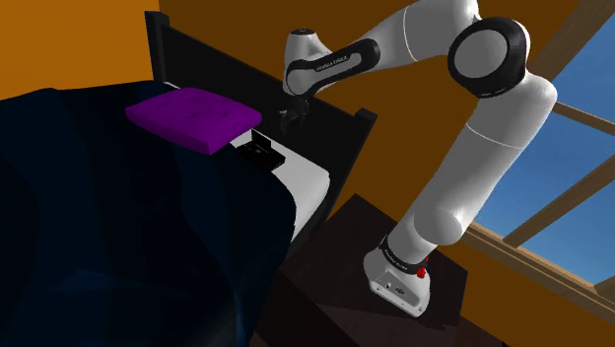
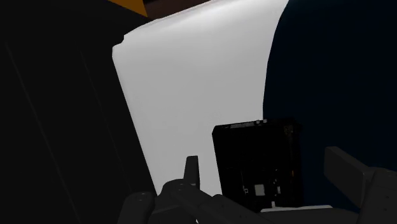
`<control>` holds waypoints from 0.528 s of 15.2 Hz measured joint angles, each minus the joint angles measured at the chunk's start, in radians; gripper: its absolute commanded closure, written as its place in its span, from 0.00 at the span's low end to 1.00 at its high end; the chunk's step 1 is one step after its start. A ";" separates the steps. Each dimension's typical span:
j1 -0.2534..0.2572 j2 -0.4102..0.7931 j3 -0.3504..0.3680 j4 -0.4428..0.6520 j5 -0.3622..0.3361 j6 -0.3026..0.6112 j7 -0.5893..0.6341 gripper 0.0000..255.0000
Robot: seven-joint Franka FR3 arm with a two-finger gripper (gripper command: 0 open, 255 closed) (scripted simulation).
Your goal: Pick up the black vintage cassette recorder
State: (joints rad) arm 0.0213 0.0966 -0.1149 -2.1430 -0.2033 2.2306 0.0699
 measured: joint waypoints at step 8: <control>-0.012 0.306 -0.007 0.213 -0.022 0.090 -0.016 0.00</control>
State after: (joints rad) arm 0.0092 0.4022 -0.1215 -1.9297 -0.2249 2.3204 0.0537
